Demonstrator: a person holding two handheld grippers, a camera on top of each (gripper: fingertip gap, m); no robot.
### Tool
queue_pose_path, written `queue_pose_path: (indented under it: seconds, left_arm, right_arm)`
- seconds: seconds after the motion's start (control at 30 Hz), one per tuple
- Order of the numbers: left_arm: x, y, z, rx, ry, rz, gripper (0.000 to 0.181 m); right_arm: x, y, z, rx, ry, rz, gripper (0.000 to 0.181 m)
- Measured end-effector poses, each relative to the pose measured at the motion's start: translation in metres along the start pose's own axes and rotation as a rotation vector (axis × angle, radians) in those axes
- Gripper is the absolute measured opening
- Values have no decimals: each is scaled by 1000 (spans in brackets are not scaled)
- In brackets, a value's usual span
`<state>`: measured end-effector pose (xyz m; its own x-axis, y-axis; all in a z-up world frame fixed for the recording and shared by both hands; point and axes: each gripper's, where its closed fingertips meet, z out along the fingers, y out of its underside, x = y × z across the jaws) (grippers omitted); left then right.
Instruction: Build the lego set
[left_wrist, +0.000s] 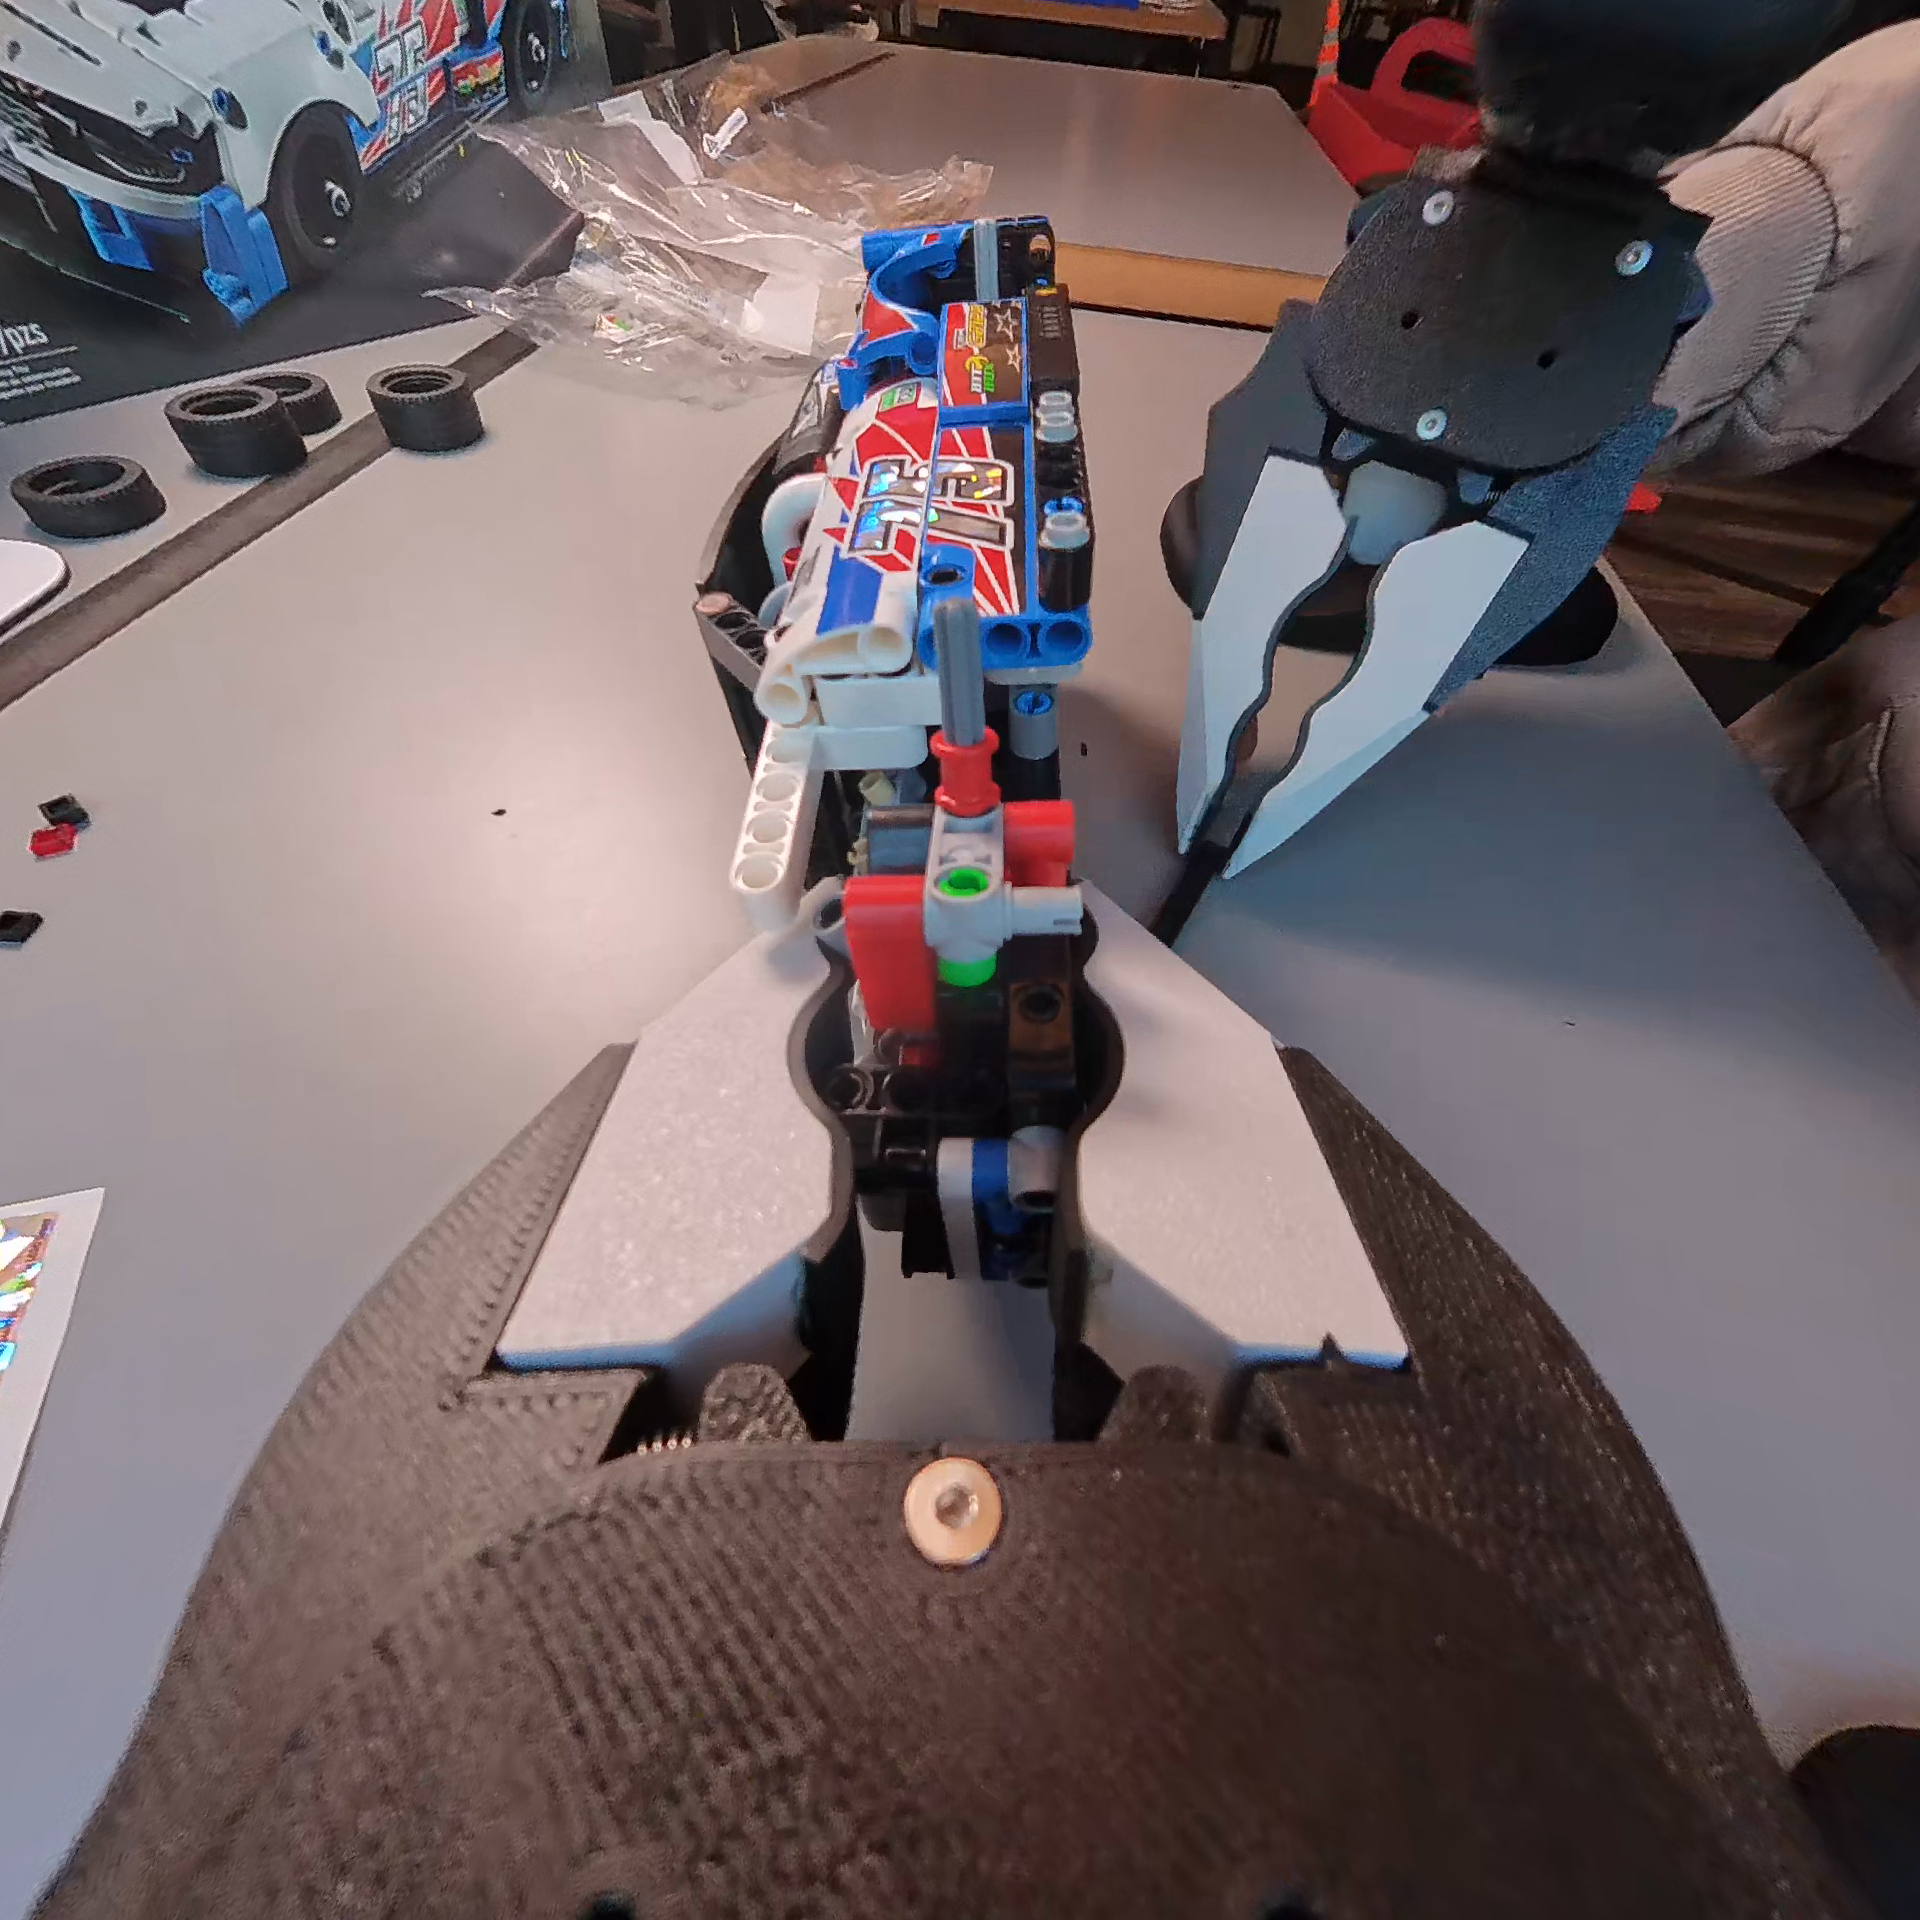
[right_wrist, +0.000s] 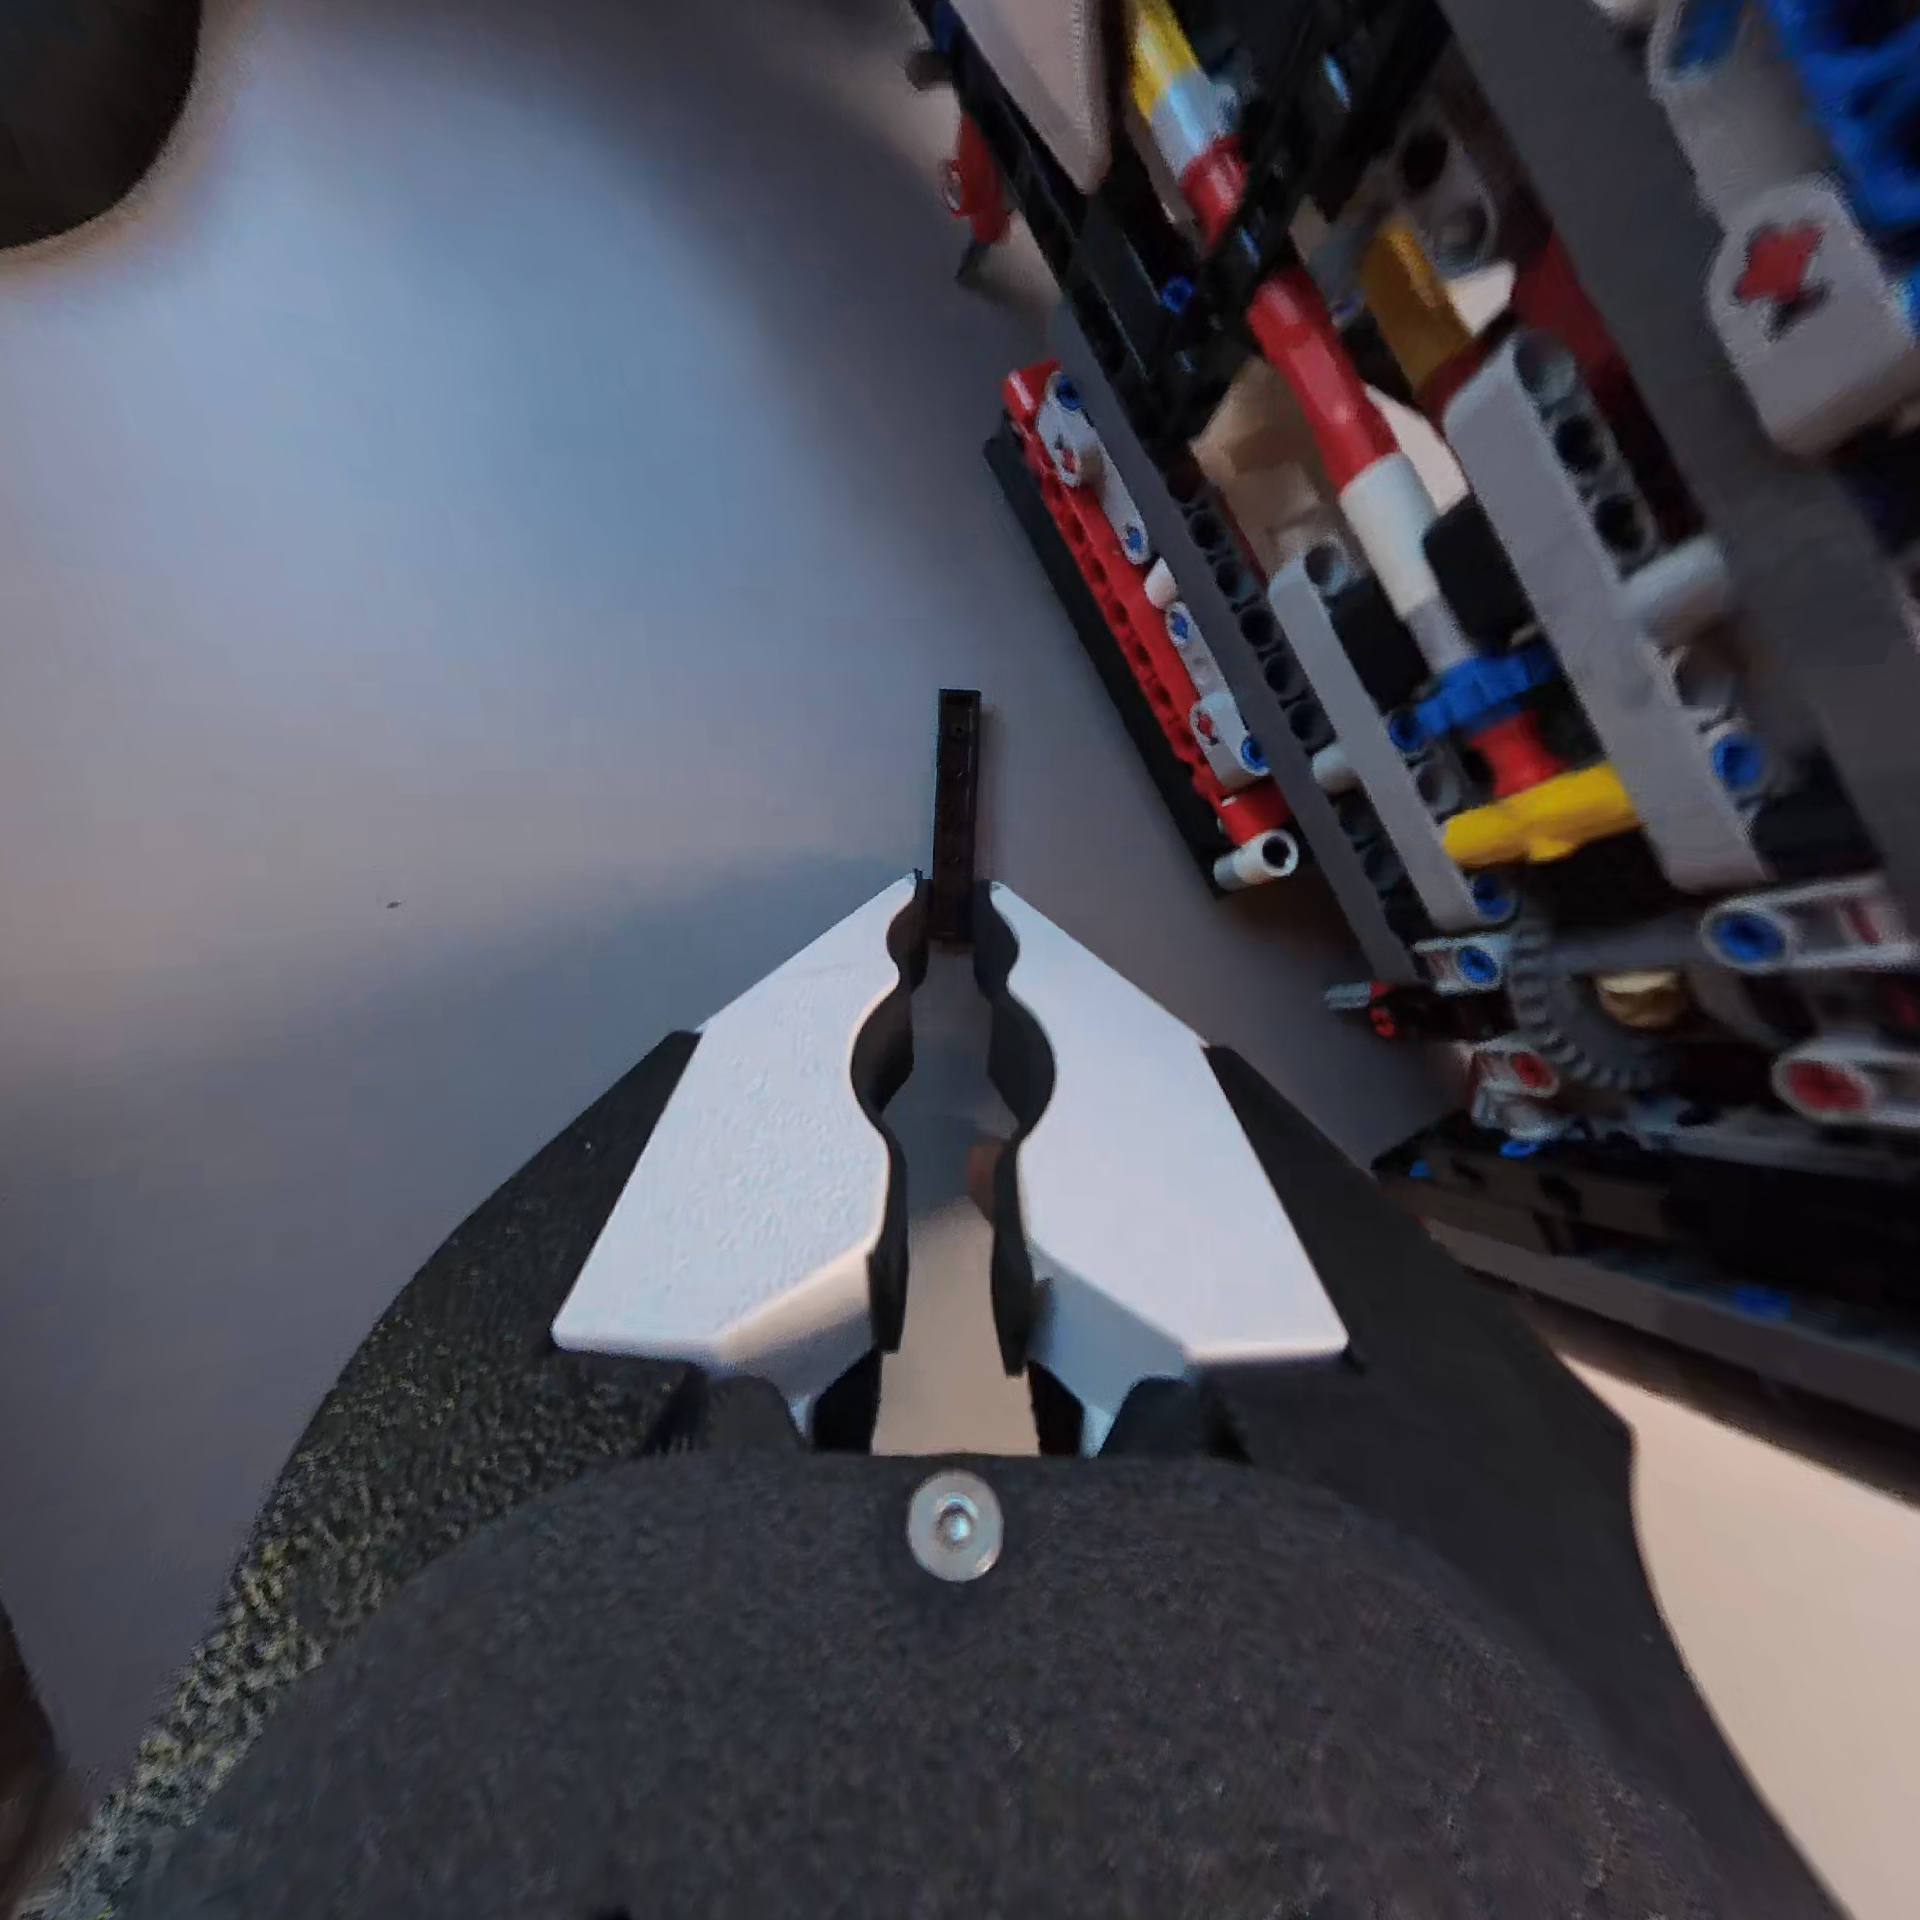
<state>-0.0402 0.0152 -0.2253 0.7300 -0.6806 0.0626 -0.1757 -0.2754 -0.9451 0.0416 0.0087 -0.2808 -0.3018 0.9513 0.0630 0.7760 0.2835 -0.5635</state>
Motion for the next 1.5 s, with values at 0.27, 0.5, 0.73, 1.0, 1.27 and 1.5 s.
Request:
queue_pose_path:
  seconds: [0.27,0.5,0.73,1.0,1.27,1.5]
  left_arm:
    - [7,-1,1,-10,-35,179,35]
    - [13,-2,3,-32,-60,250,35]
    - [13,-3,3,-37,-61,233,35]
    - [13,-2,3,-39,-59,214,34]
    - [12,-1,3,-38,-55,199,35]
    - [7,0,2,-41,-55,150,35]
  right_arm:
    - [16,-76,-107,131,85,-387,5]
    - [57,-50,-140,-428,-28,-493,4]
    - [64,-40,-153,-906,-164,-484,5]
    - [53,-73,-117,-856,-200,-536,4]
    - [44,-109,-84,-570,-225,-510,0]
    - [60,-133,-121,-173,-40,-423,2]
